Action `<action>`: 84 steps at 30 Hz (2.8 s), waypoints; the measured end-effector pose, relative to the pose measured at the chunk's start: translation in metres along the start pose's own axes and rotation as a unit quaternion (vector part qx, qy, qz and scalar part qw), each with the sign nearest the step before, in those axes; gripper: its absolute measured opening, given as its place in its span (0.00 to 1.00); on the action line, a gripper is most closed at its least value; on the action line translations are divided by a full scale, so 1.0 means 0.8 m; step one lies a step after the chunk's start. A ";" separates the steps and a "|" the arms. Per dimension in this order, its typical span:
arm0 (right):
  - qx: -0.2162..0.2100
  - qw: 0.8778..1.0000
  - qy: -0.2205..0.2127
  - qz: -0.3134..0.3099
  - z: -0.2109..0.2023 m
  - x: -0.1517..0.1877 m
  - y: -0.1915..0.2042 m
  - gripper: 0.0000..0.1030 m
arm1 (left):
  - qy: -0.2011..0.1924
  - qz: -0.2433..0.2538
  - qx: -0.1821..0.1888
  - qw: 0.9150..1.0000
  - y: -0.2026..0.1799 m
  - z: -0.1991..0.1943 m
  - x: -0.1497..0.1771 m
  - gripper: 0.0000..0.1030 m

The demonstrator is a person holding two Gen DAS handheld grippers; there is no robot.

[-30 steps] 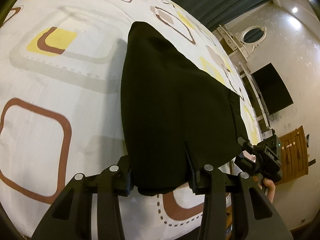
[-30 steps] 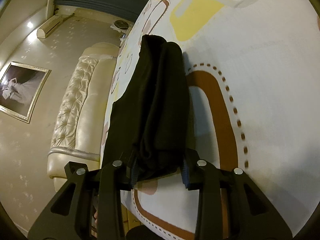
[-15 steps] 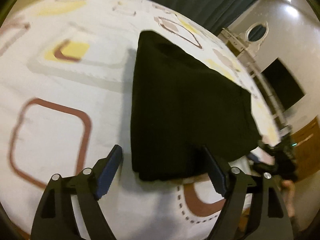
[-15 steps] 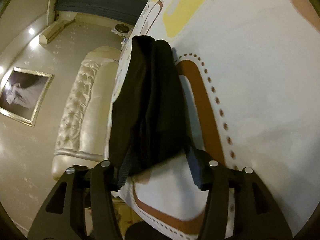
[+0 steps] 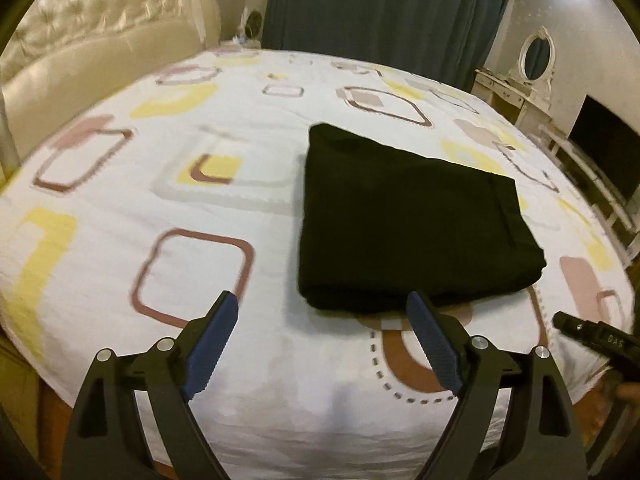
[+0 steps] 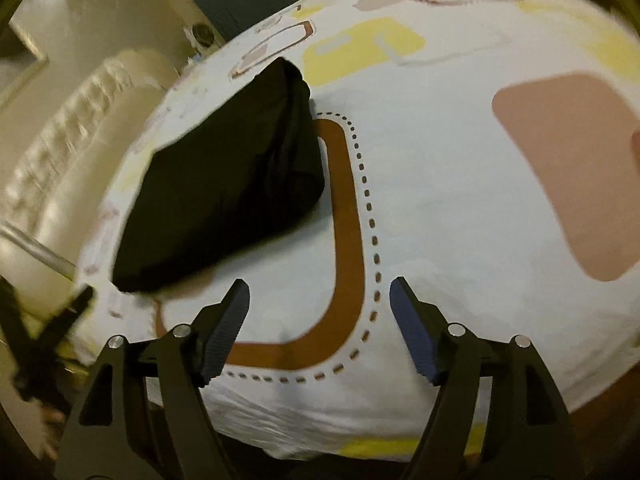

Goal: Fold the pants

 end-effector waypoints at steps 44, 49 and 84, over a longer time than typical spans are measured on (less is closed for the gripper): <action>0.048 0.993 -0.026 -0.104 -0.005 0.000 0.062 0.86 | -0.026 0.005 -0.013 1.000 0.013 -0.029 0.009 0.84; 0.050 0.993 -0.025 -0.104 -0.004 -0.001 0.060 0.86 | -0.033 0.007 -0.013 0.999 0.011 -0.032 0.008 0.84; 0.061 0.992 -0.026 -0.108 0.001 0.004 0.058 0.92 | -0.050 0.031 -0.014 0.998 0.002 -0.039 0.005 0.84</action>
Point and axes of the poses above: each gripper's, at about its wrist camera, not at the fingertips, and z roughly the way its jaws point, y to its left, x to its underside, the point moved 6 cm from there along z, roughly the way its jaws point, and after that the axes turned 15 degrees about -x, right-handed, at the moved point
